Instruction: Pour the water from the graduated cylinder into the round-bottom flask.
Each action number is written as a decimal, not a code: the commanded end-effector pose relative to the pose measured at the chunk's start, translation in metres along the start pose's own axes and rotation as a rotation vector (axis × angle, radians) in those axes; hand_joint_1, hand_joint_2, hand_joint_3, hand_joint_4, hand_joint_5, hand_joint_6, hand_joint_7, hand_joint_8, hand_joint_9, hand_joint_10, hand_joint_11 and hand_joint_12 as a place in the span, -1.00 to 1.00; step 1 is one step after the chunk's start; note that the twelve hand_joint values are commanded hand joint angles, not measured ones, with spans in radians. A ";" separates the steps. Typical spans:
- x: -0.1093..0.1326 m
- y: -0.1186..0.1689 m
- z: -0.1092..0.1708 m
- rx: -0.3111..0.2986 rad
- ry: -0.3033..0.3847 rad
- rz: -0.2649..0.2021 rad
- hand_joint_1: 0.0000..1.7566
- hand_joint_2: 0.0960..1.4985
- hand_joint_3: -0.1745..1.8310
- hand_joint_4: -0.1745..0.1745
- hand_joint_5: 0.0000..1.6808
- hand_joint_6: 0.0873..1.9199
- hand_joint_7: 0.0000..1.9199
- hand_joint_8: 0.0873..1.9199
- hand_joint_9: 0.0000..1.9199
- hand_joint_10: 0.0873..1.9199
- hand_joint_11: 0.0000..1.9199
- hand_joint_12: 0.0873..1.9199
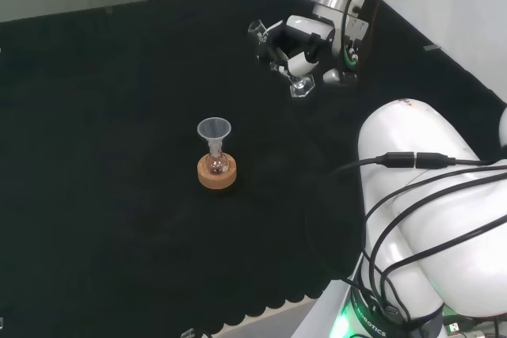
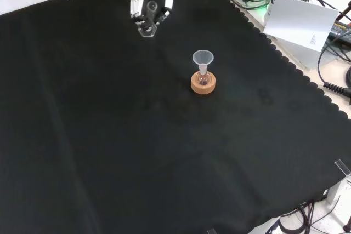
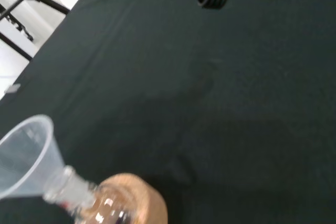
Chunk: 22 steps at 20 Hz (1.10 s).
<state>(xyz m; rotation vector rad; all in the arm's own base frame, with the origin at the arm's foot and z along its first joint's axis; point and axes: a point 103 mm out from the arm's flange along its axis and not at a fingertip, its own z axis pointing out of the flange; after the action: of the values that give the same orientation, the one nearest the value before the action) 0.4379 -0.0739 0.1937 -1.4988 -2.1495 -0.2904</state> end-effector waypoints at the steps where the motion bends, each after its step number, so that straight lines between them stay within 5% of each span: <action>1: 0.022 -0.029 0.009 0.097 -0.058 0.029 0.62 0.23 -0.12 -0.49 0.06 -0.09 -0.12 -0.25 0.10 -0.49 0.02 -0.09; 8: 0.046 -0.049 0.018 0.195 -0.152 0.064 0.62 0.23 -0.12 -0.51 0.06 -0.08 -0.11 -0.25 0.11 -0.49 0.02 -0.09; 22: 0.056 -0.055 0.032 0.387 -0.297 0.146 0.62 0.22 -0.12 -0.53 0.05 -0.08 -0.10 -0.25 0.11 -0.49 0.02 -0.10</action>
<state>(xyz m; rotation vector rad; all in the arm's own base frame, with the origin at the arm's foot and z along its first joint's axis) 0.3661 -0.0383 0.2041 -1.5135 -2.1642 0.2817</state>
